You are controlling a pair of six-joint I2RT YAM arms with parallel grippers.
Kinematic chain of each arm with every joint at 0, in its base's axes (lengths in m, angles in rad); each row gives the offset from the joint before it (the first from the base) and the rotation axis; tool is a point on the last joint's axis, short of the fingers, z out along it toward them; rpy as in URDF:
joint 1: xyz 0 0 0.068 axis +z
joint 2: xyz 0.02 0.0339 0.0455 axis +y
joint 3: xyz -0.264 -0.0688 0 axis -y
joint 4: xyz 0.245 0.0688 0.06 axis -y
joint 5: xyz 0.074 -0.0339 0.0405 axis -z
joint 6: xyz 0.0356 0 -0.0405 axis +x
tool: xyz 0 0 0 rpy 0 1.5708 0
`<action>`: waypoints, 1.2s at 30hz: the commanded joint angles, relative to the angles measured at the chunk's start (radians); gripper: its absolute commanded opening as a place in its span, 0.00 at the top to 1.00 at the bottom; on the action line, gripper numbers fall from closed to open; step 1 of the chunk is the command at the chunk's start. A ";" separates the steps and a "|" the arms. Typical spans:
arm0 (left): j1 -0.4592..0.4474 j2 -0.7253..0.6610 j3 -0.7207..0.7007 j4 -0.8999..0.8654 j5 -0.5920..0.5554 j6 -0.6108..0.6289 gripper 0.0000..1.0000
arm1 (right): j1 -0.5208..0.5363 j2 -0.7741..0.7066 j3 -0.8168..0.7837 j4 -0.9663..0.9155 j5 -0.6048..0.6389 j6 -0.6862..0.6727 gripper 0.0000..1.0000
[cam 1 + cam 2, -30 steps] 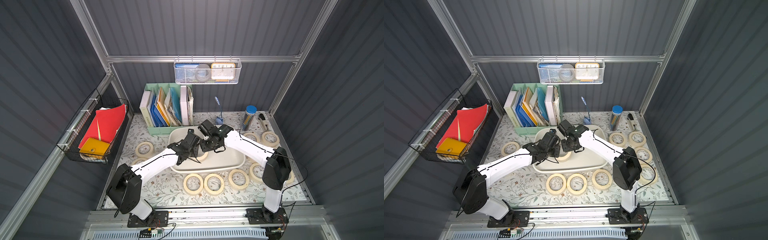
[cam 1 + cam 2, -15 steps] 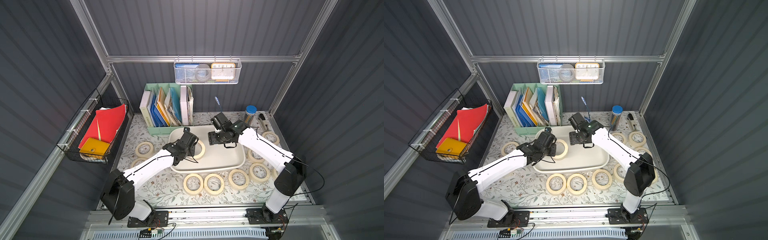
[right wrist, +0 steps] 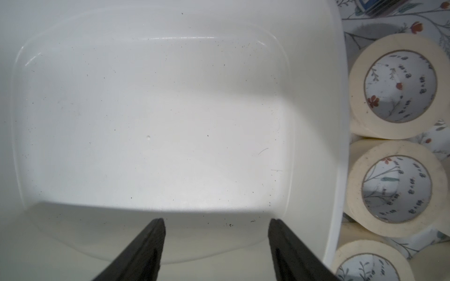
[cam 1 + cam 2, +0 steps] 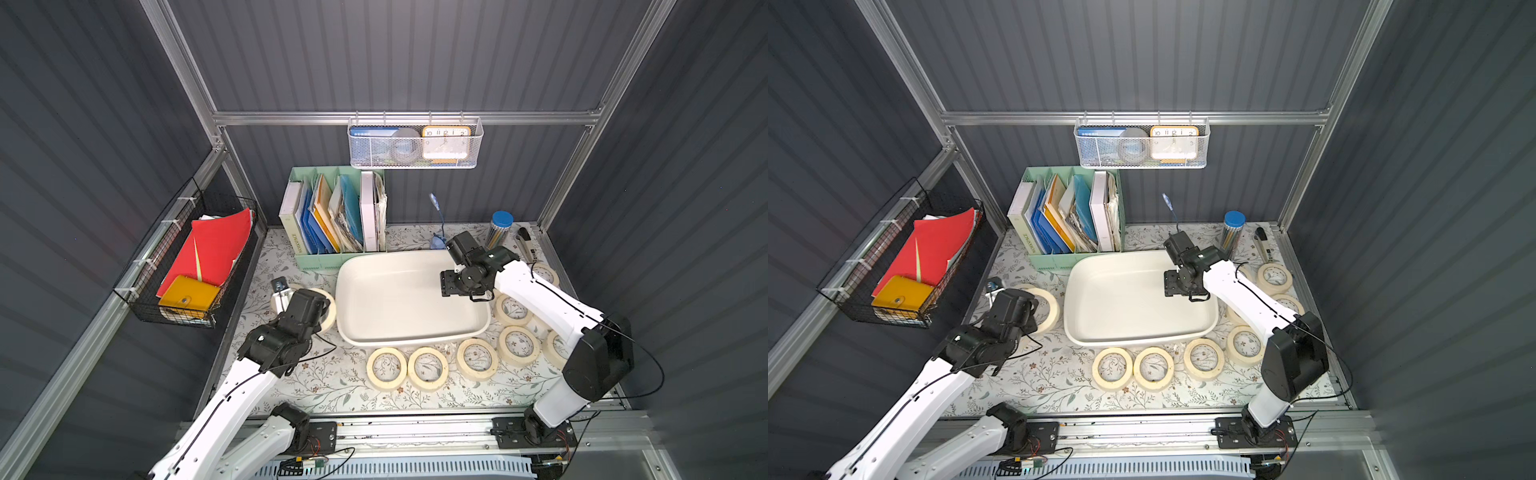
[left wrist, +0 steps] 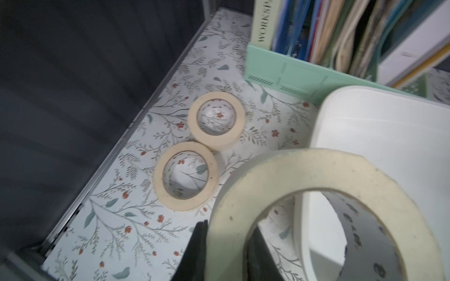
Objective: Take out the art tape in the storage box
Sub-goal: Pick up the art tape from the storage box, then place the art tape at the center of the board.
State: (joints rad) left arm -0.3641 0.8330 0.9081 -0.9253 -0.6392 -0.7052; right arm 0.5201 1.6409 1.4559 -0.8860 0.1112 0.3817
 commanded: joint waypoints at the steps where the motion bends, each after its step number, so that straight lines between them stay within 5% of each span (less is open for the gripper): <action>1: 0.047 -0.011 -0.026 -0.115 0.016 -0.138 1.00 | -0.010 0.005 0.001 -0.010 -0.020 -0.025 0.27; 11: 0.053 -0.041 -0.237 -0.059 0.146 -0.318 1.00 | -0.056 -0.018 -0.036 -0.009 -0.042 -0.052 0.27; 28: 0.053 0.071 -0.442 0.203 0.266 -0.298 0.99 | -0.099 -0.020 -0.080 0.019 -0.061 -0.053 0.28; 32: 0.053 0.086 -0.464 0.242 0.278 -0.278 0.72 | -0.101 -0.018 -0.081 0.022 -0.062 -0.043 0.28; 36: 0.053 0.102 -0.464 0.272 0.286 -0.261 0.59 | -0.102 -0.021 -0.086 0.022 -0.071 -0.040 0.27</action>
State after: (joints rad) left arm -0.3153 0.9257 0.4465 -0.6994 -0.3592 -0.9836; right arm 0.4240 1.6363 1.3853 -0.8604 0.0467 0.3363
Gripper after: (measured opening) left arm 0.393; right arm 0.730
